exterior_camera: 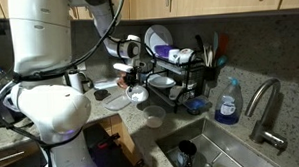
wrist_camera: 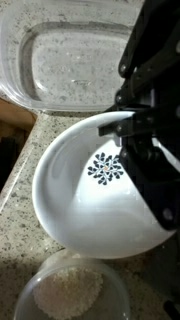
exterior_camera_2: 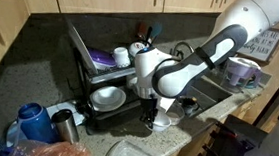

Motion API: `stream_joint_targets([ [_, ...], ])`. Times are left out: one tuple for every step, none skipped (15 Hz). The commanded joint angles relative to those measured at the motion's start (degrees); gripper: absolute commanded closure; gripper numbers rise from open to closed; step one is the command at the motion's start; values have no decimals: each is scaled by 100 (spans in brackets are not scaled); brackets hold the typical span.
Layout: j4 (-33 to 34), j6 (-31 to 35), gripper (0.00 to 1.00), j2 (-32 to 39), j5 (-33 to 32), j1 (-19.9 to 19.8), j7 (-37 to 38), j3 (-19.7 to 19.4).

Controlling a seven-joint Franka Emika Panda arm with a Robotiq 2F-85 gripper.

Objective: Pour the contents of the white bowl into the clear bowl

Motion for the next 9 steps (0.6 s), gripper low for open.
stream_joint_targets([
  [450, -492, 98, 284, -159, 117, 615, -22],
  [523, -592, 98, 342, -163, 144, 765, -43],
  [583, -641, 98, 409, -200, 174, 950, -74],
  [628, -660, 98, 471, -258, 205, 1163, -112],
  [686, -711, 98, 526, -345, 235, 1366, -156],
  [728, -755, 98, 581, -430, 265, 1569, -199],
  [773, -800, 98, 641, -503, 286, 1772, -245],
  [818, -854, 98, 701, -561, 304, 1932, -281],
  [858, -899, 98, 770, -580, 307, 2045, -308],
])
